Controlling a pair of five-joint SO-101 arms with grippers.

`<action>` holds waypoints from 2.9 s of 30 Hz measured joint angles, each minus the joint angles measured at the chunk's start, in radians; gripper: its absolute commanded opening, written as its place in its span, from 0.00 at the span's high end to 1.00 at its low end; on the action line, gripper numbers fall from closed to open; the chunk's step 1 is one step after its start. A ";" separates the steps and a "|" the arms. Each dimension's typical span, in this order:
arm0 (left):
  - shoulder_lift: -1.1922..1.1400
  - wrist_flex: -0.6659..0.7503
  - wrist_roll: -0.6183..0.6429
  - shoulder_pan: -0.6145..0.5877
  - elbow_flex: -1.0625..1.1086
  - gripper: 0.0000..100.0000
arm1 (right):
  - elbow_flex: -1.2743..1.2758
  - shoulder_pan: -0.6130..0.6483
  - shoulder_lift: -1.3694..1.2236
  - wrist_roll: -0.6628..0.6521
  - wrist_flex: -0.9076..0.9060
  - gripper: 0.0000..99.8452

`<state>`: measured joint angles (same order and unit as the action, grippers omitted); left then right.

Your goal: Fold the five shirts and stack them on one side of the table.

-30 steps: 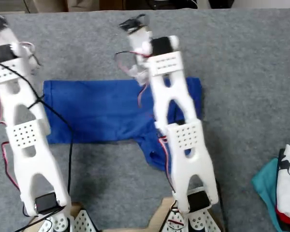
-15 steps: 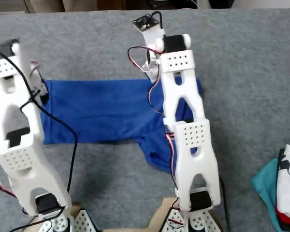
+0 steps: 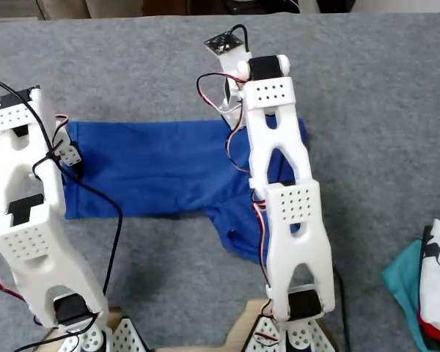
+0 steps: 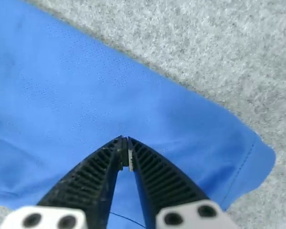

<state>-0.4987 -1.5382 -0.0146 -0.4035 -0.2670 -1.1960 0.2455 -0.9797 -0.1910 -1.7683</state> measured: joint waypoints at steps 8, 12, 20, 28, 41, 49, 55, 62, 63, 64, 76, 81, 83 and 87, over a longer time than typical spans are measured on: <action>-0.060 0.009 -0.078 -0.018 0.000 0.87 | 0.008 0.000 0.000 0.000 0.000 0.99; -0.075 0.009 -0.100 -0.029 -0.008 0.87 | 0.008 0.000 0.000 0.000 0.000 0.99; -0.127 0.008 -0.118 -0.046 -0.055 0.98 | 0.008 0.000 0.000 0.000 0.000 0.99; -0.147 0.006 -0.120 -0.046 -0.080 0.98 | 0.008 0.000 0.000 0.000 0.000 0.99; -0.149 -0.080 -0.118 -0.046 -0.224 0.98 | 0.008 0.000 0.000 0.000 0.000 0.99; -0.149 -0.133 -0.120 -0.037 -0.453 0.98 | 0.008 0.000 0.000 0.000 0.000 0.99; -0.184 -0.135 -0.120 -0.037 -0.450 0.98 | 0.008 0.000 0.000 0.000 0.000 0.99; -0.236 -0.141 -0.118 -0.026 -0.390 0.97 | 0.008 -0.006 0.000 0.000 0.000 0.99; -0.236 -0.140 -0.118 -0.025 -0.387 0.94 | 0.008 -0.014 0.000 0.000 0.000 0.99; -0.238 -0.140 -0.118 -0.023 -0.387 0.89 | 0.008 -0.023 0.000 0.000 0.000 0.99; -0.238 -0.198 -0.118 -0.029 -0.562 0.75 | 0.011 -0.098 0.000 0.000 0.000 0.99; -0.238 -0.198 -0.118 0.009 -0.661 0.77 | 0.011 -0.124 -0.063 0.000 0.000 0.99; -0.238 -0.196 -0.104 0.038 -0.678 0.81 | 0.011 -0.147 -0.087 0.000 0.000 0.99; -0.245 -0.083 -0.012 0.087 -0.681 0.91 | 0.011 -0.178 -0.098 0.000 0.000 0.99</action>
<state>-0.7442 -1.6210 -0.0269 -0.3161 -0.9482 -1.1853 0.0675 -1.0779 -0.1910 -1.7683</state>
